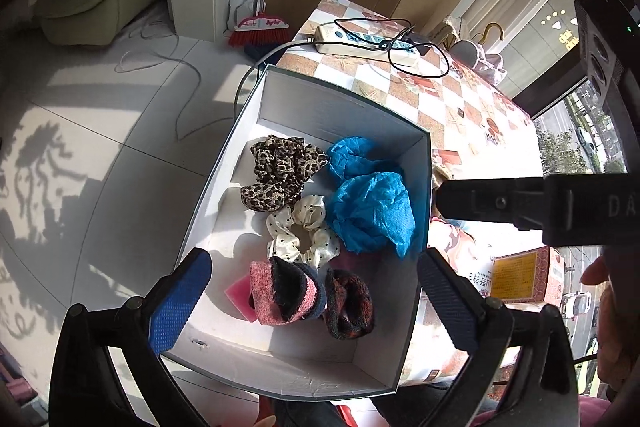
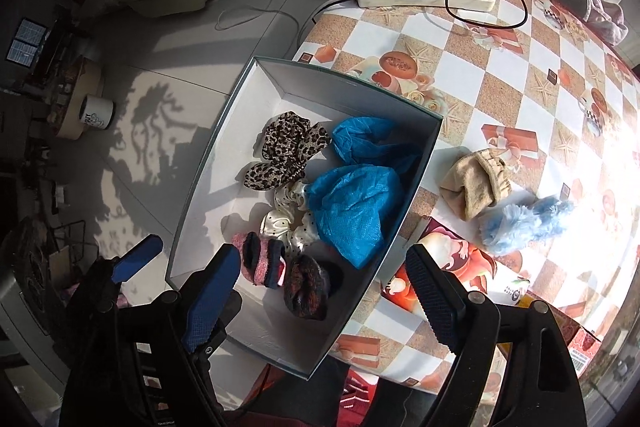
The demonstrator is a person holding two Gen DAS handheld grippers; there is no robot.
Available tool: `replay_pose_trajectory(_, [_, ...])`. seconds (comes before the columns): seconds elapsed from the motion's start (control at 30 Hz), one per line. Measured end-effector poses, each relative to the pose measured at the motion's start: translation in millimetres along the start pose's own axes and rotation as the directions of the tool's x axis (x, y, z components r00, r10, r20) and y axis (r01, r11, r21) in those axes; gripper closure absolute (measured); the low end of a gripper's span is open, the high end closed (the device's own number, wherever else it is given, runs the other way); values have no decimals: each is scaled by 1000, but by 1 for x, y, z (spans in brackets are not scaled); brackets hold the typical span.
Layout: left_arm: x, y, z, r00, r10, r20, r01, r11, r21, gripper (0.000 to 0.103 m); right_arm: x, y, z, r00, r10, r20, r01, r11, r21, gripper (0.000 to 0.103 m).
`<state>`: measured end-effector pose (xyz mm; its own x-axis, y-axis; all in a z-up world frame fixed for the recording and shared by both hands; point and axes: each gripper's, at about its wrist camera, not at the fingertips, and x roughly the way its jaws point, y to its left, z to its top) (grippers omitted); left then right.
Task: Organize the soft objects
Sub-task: 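Open both tools to drop the knit hat and blue bag into the box, then move both tools toward the beige knit item and light-blue fluffy item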
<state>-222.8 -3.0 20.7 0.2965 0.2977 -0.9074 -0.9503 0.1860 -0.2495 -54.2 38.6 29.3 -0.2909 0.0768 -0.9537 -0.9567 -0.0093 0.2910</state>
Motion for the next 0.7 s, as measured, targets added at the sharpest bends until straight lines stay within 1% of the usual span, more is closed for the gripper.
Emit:
replay_pose_trajectory(0.13, [3, -15, 9, 1000, -5, -11, 5, 999, 46, 0, -17, -32, -3, 1000, -14, 10, 14, 999, 49, 17])
replay_pose_trajectory(0.27, [10, -36, 16, 999, -22, -36, 25, 995, 100, 0, -39, -85, -9, 999, -40, 13, 38, 988, 147, 17])
replay_pose_trajectory(0.4, [19, -64, 22, 998, -18, -55, 27, 985, 172, 0, -57, -148, -20, 997, -72, 3, 69, 963, 259, 17])
replay_pose_trajectory(0.5, [26, -86, 26, 997, -10, -76, 27, 973, 230, 0, -64, -189, -29, 995, -99, -24, 101, 941, 322, 17])
replay_pose_trajectory(0.6, [34, -108, 27, 995, 5, -97, 23, 957, 290, 0, -62, -224, -36, 992, -105, -63, 121, 924, 362, 17])
replay_pose_trajectory(0.7, [43, -131, 32, 994, 39, -106, 2, 931, 366, 0, -50, -253, -38, 987, -105, -122, 144, 916, 374, 17])
